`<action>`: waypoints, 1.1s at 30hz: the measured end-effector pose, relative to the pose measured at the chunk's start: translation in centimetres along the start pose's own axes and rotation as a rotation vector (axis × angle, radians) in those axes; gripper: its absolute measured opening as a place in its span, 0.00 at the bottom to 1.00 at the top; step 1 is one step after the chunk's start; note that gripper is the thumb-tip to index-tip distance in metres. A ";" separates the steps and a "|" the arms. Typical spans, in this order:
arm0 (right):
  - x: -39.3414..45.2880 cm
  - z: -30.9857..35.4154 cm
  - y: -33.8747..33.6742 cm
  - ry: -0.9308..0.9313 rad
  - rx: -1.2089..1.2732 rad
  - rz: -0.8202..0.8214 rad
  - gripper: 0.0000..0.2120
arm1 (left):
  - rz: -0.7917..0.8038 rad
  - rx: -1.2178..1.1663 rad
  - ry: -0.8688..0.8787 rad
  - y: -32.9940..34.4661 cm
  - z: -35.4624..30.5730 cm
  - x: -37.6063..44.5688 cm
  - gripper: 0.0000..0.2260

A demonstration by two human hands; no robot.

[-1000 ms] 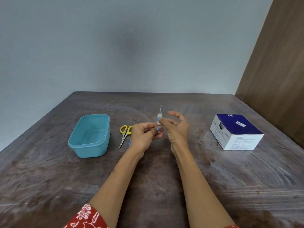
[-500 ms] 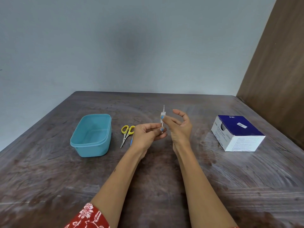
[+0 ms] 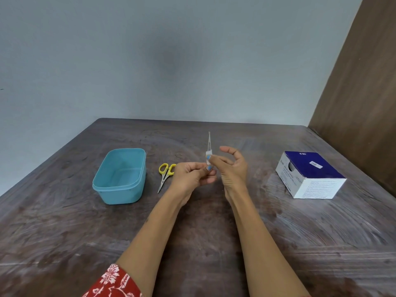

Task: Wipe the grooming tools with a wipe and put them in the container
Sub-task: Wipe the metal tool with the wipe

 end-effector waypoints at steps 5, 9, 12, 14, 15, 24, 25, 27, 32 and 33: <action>0.1 0.0 -0.1 0.007 -0.014 0.000 0.19 | 0.013 0.014 -0.015 0.1 0.1 -0.1 0.04; 0.2 -0.2 -0.3 0.010 -0.048 0.010 0.17 | -0.006 0.041 0.011 -0.1 -0.5 -0.3 0.05; 0.5 -0.1 -0.3 -0.035 -0.078 0.006 0.15 | -0.097 0.100 0.083 -0.4 -1.2 -0.2 0.05; 0.5 -0.2 -0.2 -0.048 -0.139 0.032 0.15 | -0.181 0.102 0.144 -0.9 -1.6 0.0 0.06; 0.5 -0.3 -0.1 -0.048 -0.176 0.056 0.15 | -0.204 0.089 0.169 -1.0 -1.7 0.1 0.07; 0.3 -0.7 0.3 -0.027 -0.389 0.161 0.14 | -0.208 0.045 0.182 -2.2 -1.7 0.7 0.08; 0.4 -0.9 0.2 -0.012 -0.405 0.163 0.14 | -0.210 0.018 0.183 -2.2 -1.7 0.8 0.06; 0.5 -1.1 0.1 0.008 -0.417 0.168 0.14 | -0.206 -0.022 0.177 -2.4 -1.6 0.9 0.04; 0.4 -0.7 0.2 -0.013 -0.335 0.188 0.14 | -0.126 -0.024 0.134 -2.1 -1.6 0.7 0.05; 0.4 -0.7 0.1 -0.007 -0.331 0.185 0.14 | -0.128 -0.022 0.135 -2.0 -1.6 0.7 0.05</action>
Point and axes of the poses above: each hand's wrist, its own x-axis towards the middle knuckle, its own y-axis out of the palm, z = x × y, the point moved 4 cm from there along x, towards the middle knuckle, and after that the axes turned 9 degrees about y, right-handed, at the moved point
